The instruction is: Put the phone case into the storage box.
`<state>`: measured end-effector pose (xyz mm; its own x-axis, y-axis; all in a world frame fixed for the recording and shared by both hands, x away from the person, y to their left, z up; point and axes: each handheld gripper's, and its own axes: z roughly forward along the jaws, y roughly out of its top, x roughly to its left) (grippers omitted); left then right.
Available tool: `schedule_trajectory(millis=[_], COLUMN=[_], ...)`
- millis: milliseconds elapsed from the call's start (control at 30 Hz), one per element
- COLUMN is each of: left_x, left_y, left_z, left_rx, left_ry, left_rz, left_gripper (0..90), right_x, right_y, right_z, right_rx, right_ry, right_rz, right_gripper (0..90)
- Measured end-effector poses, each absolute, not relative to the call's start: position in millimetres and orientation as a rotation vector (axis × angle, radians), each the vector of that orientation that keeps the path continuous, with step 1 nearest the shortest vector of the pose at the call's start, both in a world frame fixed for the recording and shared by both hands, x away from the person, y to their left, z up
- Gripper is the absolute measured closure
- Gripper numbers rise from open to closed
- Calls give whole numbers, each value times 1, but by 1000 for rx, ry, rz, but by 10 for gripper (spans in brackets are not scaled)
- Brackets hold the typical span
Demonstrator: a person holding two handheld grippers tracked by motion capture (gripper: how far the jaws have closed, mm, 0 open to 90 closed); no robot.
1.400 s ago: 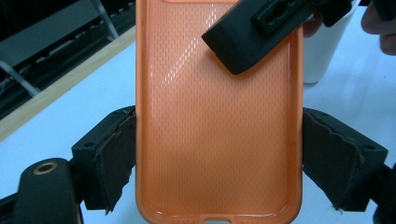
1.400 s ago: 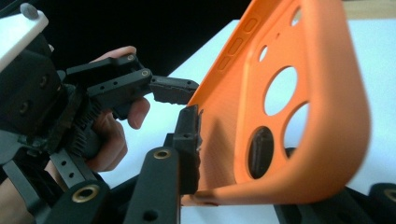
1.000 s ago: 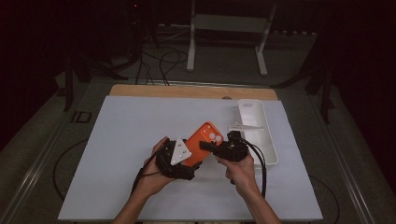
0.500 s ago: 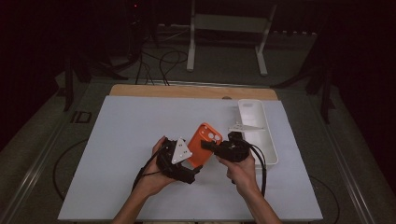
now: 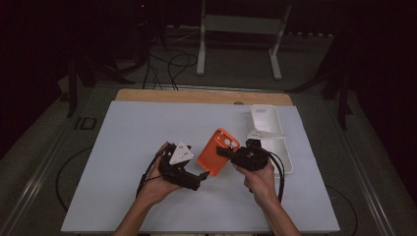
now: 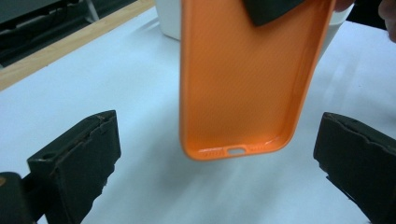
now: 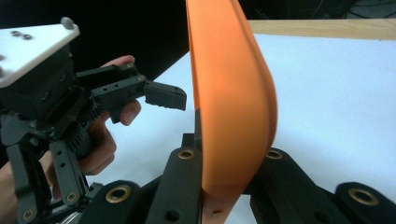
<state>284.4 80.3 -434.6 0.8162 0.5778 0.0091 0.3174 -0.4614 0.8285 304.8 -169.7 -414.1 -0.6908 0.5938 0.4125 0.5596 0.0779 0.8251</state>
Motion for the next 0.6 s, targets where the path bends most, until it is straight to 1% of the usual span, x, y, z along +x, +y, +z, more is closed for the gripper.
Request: schedule_trajectory(millis=[200, 333, 600], left_x=[287, 287, 287], left_y=[84, 84, 84], left_z=[-437, -438, -439], left_rx=[2082, 2080, 2072], left_ry=[644, 634, 598], left_rz=[301, 283, 233], left_gripper=[16, 17, 51], right_x=[303, 301, 294], right_y=[-175, -177, -177], right_z=[-411, -410, -407], right_rx=[1173, 1134, 1010], right_ry=[2292, 2308, 2362], right_rz=[1751, 1770, 1790], right_gripper=[848, 847, 847])
